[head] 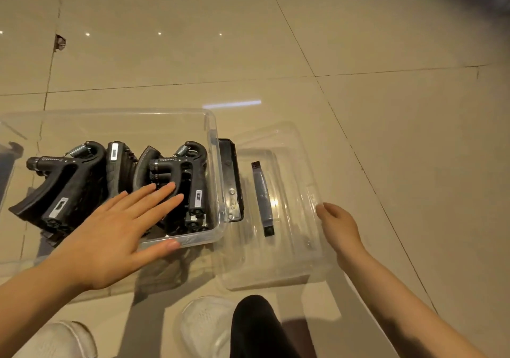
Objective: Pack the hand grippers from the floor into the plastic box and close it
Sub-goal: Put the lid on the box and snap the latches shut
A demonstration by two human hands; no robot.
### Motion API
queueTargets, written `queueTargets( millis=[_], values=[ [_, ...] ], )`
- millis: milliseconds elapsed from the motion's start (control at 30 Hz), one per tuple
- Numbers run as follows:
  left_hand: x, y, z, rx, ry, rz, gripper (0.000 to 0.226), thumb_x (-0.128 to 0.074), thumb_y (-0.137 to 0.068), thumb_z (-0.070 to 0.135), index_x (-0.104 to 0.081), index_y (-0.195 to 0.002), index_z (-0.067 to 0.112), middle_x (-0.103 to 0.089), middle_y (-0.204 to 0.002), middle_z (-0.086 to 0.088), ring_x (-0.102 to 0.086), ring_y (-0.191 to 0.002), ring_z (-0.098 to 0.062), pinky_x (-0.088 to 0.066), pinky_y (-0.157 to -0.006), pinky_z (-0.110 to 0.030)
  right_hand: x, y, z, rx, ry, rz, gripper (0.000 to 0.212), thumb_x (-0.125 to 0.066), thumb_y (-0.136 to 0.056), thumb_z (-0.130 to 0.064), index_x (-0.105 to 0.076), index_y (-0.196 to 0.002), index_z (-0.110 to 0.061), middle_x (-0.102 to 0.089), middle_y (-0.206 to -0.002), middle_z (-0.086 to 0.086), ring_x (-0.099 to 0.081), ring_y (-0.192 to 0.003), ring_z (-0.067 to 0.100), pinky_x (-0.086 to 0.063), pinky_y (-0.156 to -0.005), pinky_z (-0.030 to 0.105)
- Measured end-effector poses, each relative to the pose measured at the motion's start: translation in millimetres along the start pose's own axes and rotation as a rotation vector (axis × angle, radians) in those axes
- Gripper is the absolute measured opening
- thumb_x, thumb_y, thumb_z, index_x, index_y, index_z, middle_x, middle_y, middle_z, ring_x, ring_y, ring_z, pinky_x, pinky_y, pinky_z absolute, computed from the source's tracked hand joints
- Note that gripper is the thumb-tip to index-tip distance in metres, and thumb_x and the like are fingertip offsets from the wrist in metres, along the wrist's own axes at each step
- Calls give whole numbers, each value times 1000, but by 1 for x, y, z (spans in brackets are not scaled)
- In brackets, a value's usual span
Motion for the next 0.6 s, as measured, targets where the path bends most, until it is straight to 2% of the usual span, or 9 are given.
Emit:
queueTargets(
  millis=[67,133,267,400,500,600],
  values=[
    [1,-1,2,6,-37,5,68,-17,-83,79,-9,-144,48,-10,-155,17,-9,-143,-7,-13,-115,-35,-1,7,-8,60,-42,34,23,-47,-93,-31,-58,-89,-11,-48,-94,1,-46,-78,13,-34,-70,27],
    [1,-1,4,-3,-90,-2,69,-20,-87,74,-16,-146,40,-21,-153,9,-17,-141,-12,-13,-112,-35,-1,16,-16,70,-98,55,16,-48,-94,-32,-57,-102,-22,-51,-110,-3,-51,-93,11,-36,-77,26],
    [0,-1,4,-13,-128,4,69,-20,-89,72,-17,-147,36,-23,-153,7,-17,-141,-15,-12,-112,-39,-1,28,-31,-19,-236,-67,18,-51,-94,-23,-53,-111,-21,-68,-98,-2,-60,-94,13,-38,-79,30],
    [-1,-1,3,-24,-164,35,70,-18,-88,73,-15,-148,35,-19,-155,6,-13,-143,-15,-13,-111,-41,3,48,-57,-9,-361,-110,17,-60,-88,-18,-57,-104,-24,-69,-101,4,-63,-94,19,-51,-86,43],
    [-1,-1,4,-47,-180,95,71,-20,-89,72,-19,-148,32,-21,-154,3,-13,-143,-17,-15,-111,-42,10,65,-85,251,-306,-36,20,-61,-90,-23,-56,-108,-31,-67,-98,-8,-63,-89,9,-51,-74,31],
    [1,2,8,-80,-209,234,72,-25,-89,69,-27,-146,25,-24,-154,-3,-15,-144,-21,-18,-111,-46,11,77,-119,635,-94,27,25,-61,-89,-24,-52,-108,-38,-59,-103,-24,-54,-100,-1,-44,-83,22]
  ],
)
Point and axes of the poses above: each hand's wrist, its own y-axis away from the middle knuckle, its own x-axis out of the back of the hand, z = x × y, the point moved 2 cm from there along -y, towards the middle knuckle
